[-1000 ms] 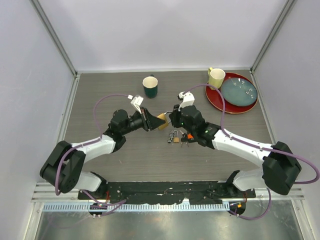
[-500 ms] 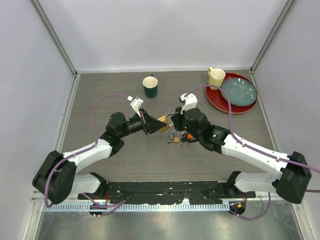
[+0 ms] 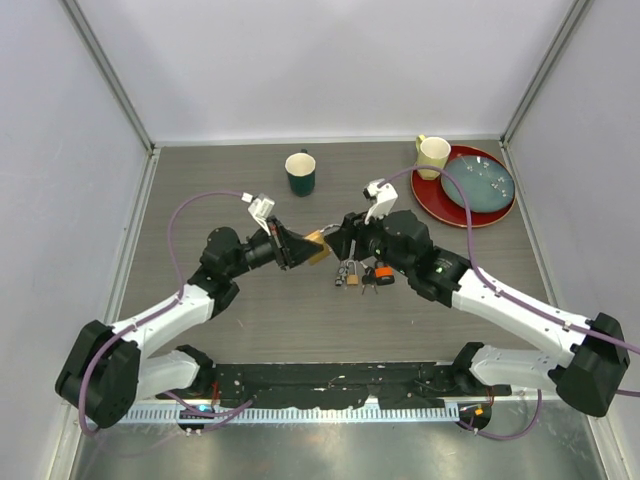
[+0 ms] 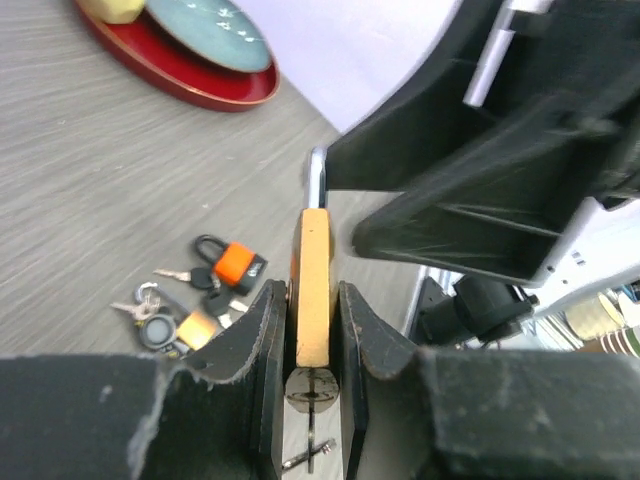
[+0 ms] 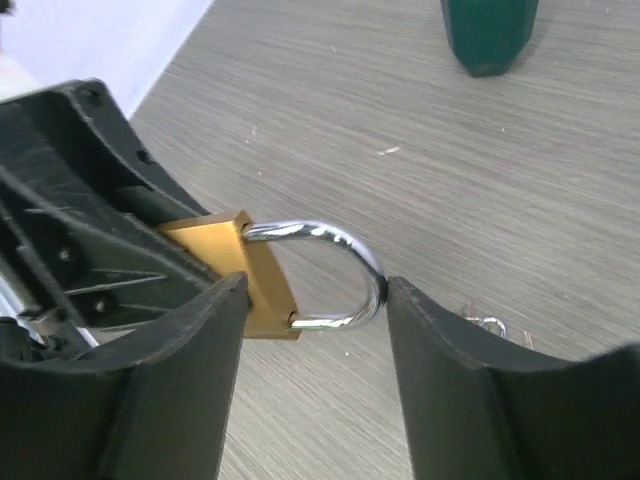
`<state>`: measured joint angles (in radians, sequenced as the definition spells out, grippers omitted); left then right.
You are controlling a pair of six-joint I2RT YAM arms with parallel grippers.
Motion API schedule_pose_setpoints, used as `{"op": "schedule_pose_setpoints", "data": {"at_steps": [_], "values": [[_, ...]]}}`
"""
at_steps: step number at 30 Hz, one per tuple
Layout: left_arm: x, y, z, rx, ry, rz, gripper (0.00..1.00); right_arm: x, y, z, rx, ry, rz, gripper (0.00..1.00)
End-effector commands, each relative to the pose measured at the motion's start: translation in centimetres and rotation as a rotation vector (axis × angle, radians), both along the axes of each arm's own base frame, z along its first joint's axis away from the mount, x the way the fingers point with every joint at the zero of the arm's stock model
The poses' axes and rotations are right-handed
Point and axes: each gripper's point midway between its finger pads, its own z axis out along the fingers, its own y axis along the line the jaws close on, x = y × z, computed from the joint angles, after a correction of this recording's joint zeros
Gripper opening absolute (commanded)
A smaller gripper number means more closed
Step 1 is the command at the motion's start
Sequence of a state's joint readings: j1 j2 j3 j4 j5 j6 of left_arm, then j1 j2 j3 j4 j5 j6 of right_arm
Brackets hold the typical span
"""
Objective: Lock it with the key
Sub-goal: Lock the lock.
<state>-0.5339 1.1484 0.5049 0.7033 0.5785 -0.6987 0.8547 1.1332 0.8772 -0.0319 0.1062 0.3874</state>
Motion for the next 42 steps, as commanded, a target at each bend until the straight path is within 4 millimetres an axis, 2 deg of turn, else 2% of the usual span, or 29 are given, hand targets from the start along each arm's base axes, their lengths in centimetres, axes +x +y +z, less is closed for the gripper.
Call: {"op": "schedule_pose_setpoints", "data": {"at_steps": [1, 4, 8, 10, 12, 13, 15, 16, 18, 19, 20, 21, 25, 31, 35, 37, 42], "values": [[4.1, 2.3, 1.3, 0.001, -0.040, 0.206, 0.00, -3.8, 2.9, 9.6, 0.286, -0.114, 0.241, 0.74], [4.4, 2.6, 2.0, -0.006, -0.049, 0.214, 0.00, -3.2, 2.0, 9.8, 0.290, -0.128, 0.220, 0.88], [4.3, 2.8, 2.9, -0.031, -0.064, 0.219, 0.00, -2.3, 0.5, 10.1, 0.308, -0.146, 0.188, 0.96], [4.1, 3.0, 3.5, -0.056, -0.068, 0.220, 0.00, -2.0, 0.0, 10.8, 0.365, -0.142, 0.188, 0.98], [3.7, 3.1, 4.5, -0.091, -0.085, 0.219, 0.00, -1.2, -1.1, 10.6, 0.412, -0.125, 0.174, 0.98], [3.7, 3.3, 4.5, -0.105, -0.082, 0.226, 0.00, -1.5, -1.0, 11.7, 0.464, -0.152, 0.217, 0.99], [3.3, 3.4, 6.1, -0.176, -0.105, 0.223, 0.00, -0.8, -1.6, 10.7, 0.536, -0.089, 0.213, 0.99], [3.0, 3.6, 6.4, -0.200, -0.114, 0.221, 0.00, -1.1, -1.5, 11.6, 0.578, -0.116, 0.257, 0.99], [2.3, 3.7, 8.5, -0.285, -0.147, 0.198, 0.00, -0.6, -1.1, 10.3, 0.621, -0.047, 0.268, 0.99], [2.1, 3.8, 9.1, -0.312, -0.155, 0.192, 0.00, -0.8, -1.0, 10.9, 0.652, -0.067, 0.289, 0.99], [1.7, 3.9, 9.3, -0.333, -0.164, 0.180, 0.00, -1.0, -0.8, 10.5, 0.660, -0.059, 0.307, 0.99], [0.9, 4.2, 11.1, -0.399, -0.203, 0.164, 0.00, -1.1, -0.7, 10.6, 0.684, -0.044, 0.318, 0.99], [-0.2, 4.4, 13.2, -0.490, -0.251, 0.109, 0.00, -1.2, -0.3, 11.1, 0.755, -0.059, 0.357, 0.99], [-1.1, 3.6, 14.5, -0.568, -0.262, -0.005, 0.00, -1.0, 0.2, 12.1, 0.824, -0.076, 0.391, 0.97], [-0.9, 2.9, 14.1, -0.561, -0.244, -0.042, 0.00, -1.0, 1.6, 13.4, 0.843, -0.093, 0.423, 0.92], [-0.8, 2.9, 14.1, -0.559, -0.245, -0.040, 0.00, -0.6, 2.5, 13.0, 0.843, -0.075, 0.426, 0.89], [-0.9, 3.0, 14.1, -0.559, -0.248, -0.038, 0.00, 0.1, 3.5, 12.6, 0.886, -0.048, 0.437, 0.68]]}}
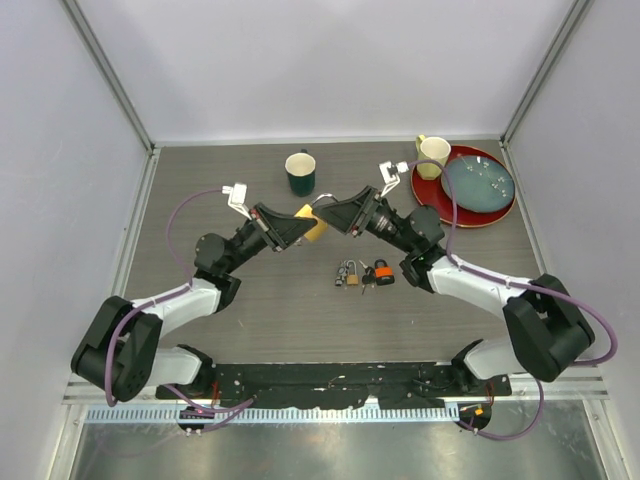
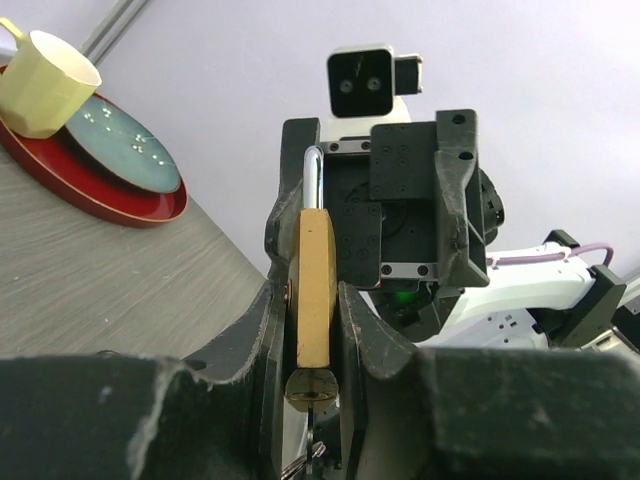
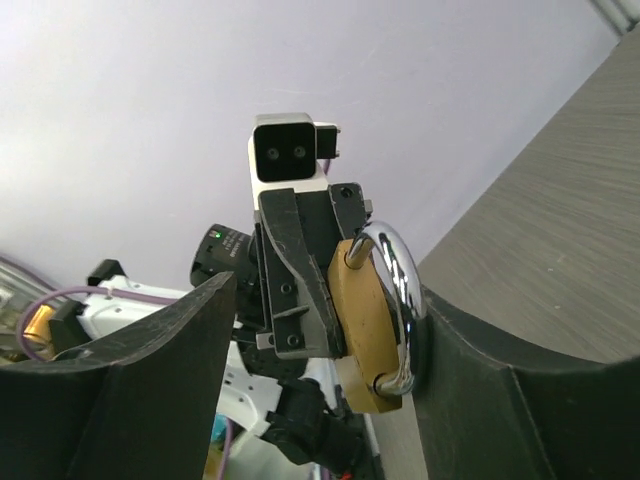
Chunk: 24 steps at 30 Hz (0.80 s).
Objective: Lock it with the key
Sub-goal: Lock the lock.
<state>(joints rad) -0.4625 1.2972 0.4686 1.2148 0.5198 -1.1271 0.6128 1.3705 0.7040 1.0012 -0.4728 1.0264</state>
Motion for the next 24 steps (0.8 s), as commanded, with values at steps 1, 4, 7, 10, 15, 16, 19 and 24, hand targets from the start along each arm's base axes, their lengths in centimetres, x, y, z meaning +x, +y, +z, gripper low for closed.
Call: {"op": "schedule_pose_setpoints", "data": {"at_steps": [1, 4, 7, 10, 15, 16, 19, 24], "values": [[-3.3, 1.6, 8.7, -0.185, -0.343, -0.015, 0.00, -1.1, 0.2, 5.5, 0.161, -0.135, 0.041, 0.66], [-3.5, 1.6, 8.4, -0.182, -0.338, -0.018, 0.00, -0.9, 0.4, 6.0, 0.192, -0.134, 0.055, 0.55], [-3.5, 1.6, 8.2, -0.179, -0.336, -0.014, 0.00, -0.6, 0.6, 6.2, 0.206, -0.123, 0.055, 0.41], [-3.7, 1.5, 8.2, -0.173, -0.341, -0.027, 0.00, -0.3, 0.6, 6.3, 0.220, -0.103, 0.046, 0.19], [-3.7, 1.1, 8.0, -0.163, -0.343, -0.043, 0.00, -0.2, 0.0, 6.5, 0.253, -0.093, 0.028, 0.01], [-3.6, 1.1, 8.0, -0.161, -0.345, -0.040, 0.00, -0.3, 0.0, 6.4, 0.252, -0.091, 0.028, 0.01], [-3.7, 1.1, 7.7, -0.151, -0.350, -0.043, 0.00, -0.4, -0.1, 6.4, 0.245, -0.099, 0.024, 0.02], [-3.6, 0.9, 7.2, -0.126, -0.341, -0.047, 0.07, -0.5, 0.1, 6.3, 0.210, -0.114, 0.017, 0.01]]}}
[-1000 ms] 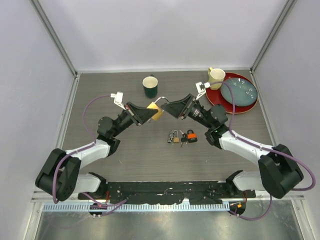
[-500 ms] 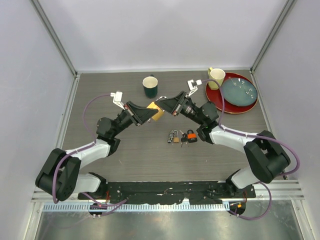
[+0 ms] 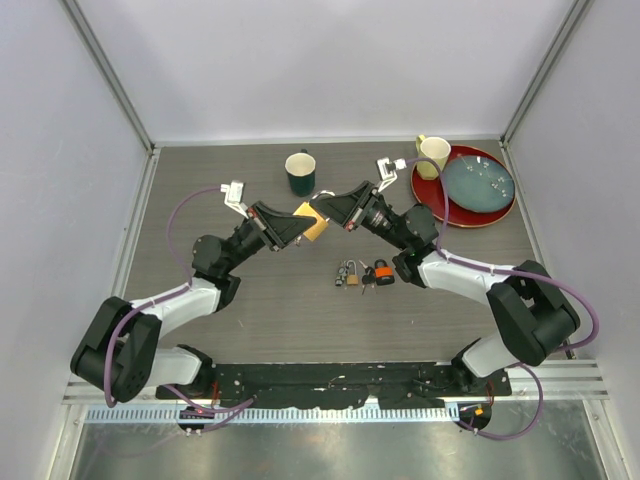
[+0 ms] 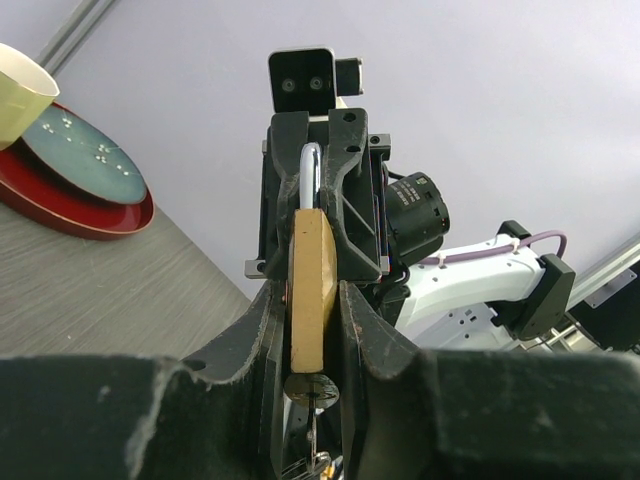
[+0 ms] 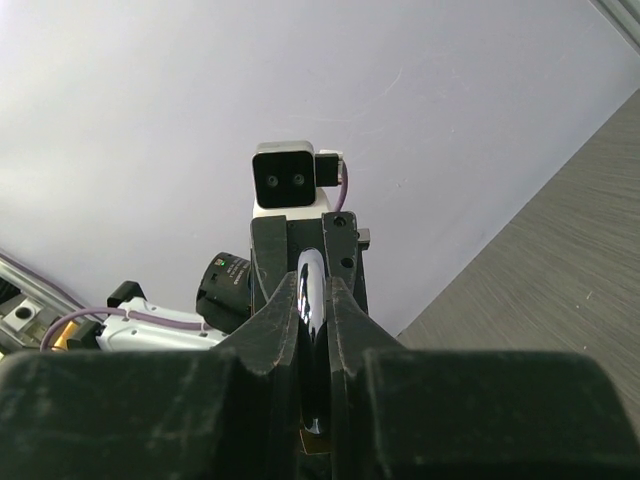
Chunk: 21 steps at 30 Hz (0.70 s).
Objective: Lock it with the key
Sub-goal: Lock the lock.
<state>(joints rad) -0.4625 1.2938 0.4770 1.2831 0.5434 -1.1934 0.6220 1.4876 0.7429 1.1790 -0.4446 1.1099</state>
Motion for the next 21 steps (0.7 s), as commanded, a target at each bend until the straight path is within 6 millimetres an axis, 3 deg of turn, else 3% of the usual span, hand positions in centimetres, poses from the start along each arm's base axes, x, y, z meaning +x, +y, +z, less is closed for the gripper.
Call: {"op": "schedule_pose_setpoints", "data": {"at_steps": [1, 8, 10, 11, 13, 14, 15, 17, 19, 21], "values": [[-2.7, 0.9, 5.4, -0.068, -0.322, 0.007, 0.13, -1.5, -0.9, 4.9, 0.099, -0.099, -0.002, 0.01], [-1.8, 0.3, 4.3, 0.090, -0.275, 0.027, 0.35, -1.7, -0.6, 5.7, 0.074, -0.103, 0.019, 0.01], [-1.2, 0.5, 4.3, 0.168, -0.299, 0.081, 0.47, -1.8, -0.3, 5.7, 0.041, -0.107, 0.029, 0.01], [-1.0, 0.8, 3.1, 0.236, -0.241, 0.096, 0.50, -1.9, -0.3, 5.8, 0.028, -0.110, 0.030, 0.01], [-0.4, 1.5, 3.3, 0.317, -0.271, 0.166, 0.62, -1.8, 0.1, 5.6, -0.020, -0.114, 0.038, 0.01], [-0.3, 1.7, 1.6, 0.384, -0.216, 0.165, 0.66, -2.0, 0.1, 5.7, -0.029, -0.123, 0.040, 0.01], [-0.8, 2.2, 2.9, 0.393, -0.247, 0.186, 0.68, -2.0, 0.1, 5.5, -0.048, -0.117, 0.041, 0.01], [-0.6, 3.0, 1.6, 0.488, -0.214, 0.218, 0.77, -2.1, 0.0, 5.7, -0.074, -0.143, 0.029, 0.01], [-1.1, 3.8, 2.6, 0.528, -0.248, 0.244, 0.83, -2.0, 0.1, 5.5, -0.126, -0.139, 0.031, 0.01], [-1.8, 4.3, 1.8, 0.580, -0.214, 0.231, 0.87, -2.0, 0.2, 5.4, -0.175, -0.156, 0.024, 0.01]]}}
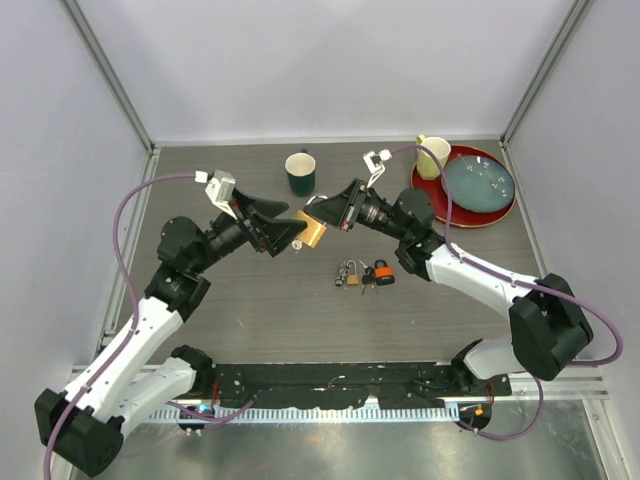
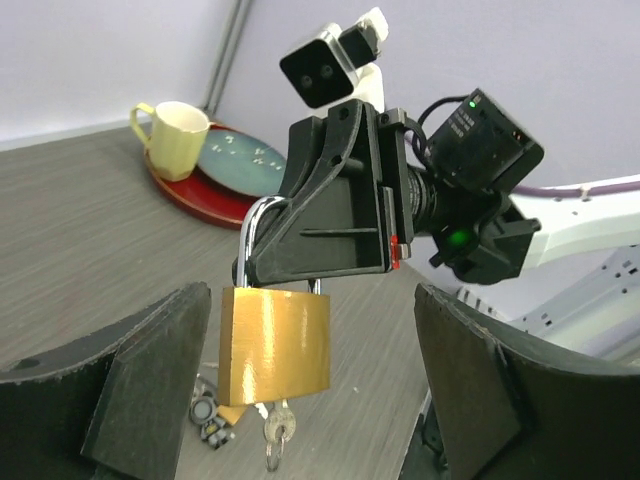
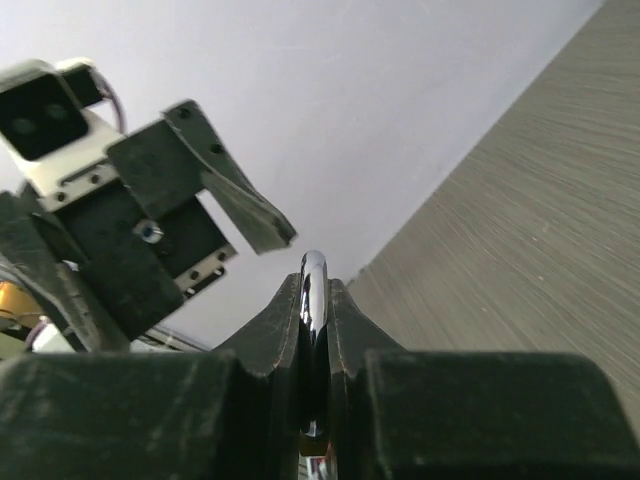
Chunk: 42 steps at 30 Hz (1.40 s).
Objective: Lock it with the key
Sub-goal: Lock the lock.
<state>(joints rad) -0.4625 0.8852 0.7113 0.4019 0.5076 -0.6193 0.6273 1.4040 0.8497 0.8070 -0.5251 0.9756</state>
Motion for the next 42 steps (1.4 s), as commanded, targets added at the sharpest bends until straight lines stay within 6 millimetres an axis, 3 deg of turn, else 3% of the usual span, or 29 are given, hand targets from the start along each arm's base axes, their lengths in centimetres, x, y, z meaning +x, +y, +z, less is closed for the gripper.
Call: {"op": "schedule_pose_setpoints", "data": {"at_steps": [1, 12, 14, 15, 16, 19, 36, 42], "values": [[-0.6, 1.6, -2.9, 0.214, 0.062, 0.058, 0.87, -1.4, -0.7, 5.7, -0.012, -0.197, 0.000, 0.01], [-3.4, 0.4, -5.2, 0.144, 0.195, -0.089, 0.91, -0.6, -2.4, 6.9, -0.084, -0.213, 0.010, 0.01], [-3.7, 0.1, -4.3, 0.090, 0.162, -0.118, 0.91, -0.6, -2.7, 7.2, -0.070, -0.213, 0.007, 0.01], [-4.0, -0.2, -5.4, 0.066, 0.207, -0.139, 0.91, -0.6, -2.7, 7.3, -0.064, -0.208, 0.008, 0.01], [-4.0, -0.3, -4.5, 0.031, 0.165, -0.146, 0.91, -0.7, -2.9, 7.5, -0.057, -0.205, 0.006, 0.01], [-3.8, -0.8, -4.4, -0.013, 0.175, -0.168, 0.90, -0.8, -3.1, 7.9, -0.042, -0.197, 0.006, 0.01], [-2.7, -2.4, -3.5, -0.116, 0.168, -0.257, 0.55, -1.1, -3.5, 8.0, -0.020, -0.167, -0.013, 0.01], [-2.7, -2.5, -3.7, -0.141, 0.181, -0.267, 0.47, -1.1, -3.6, 8.1, -0.012, -0.166, -0.016, 0.01]]}}
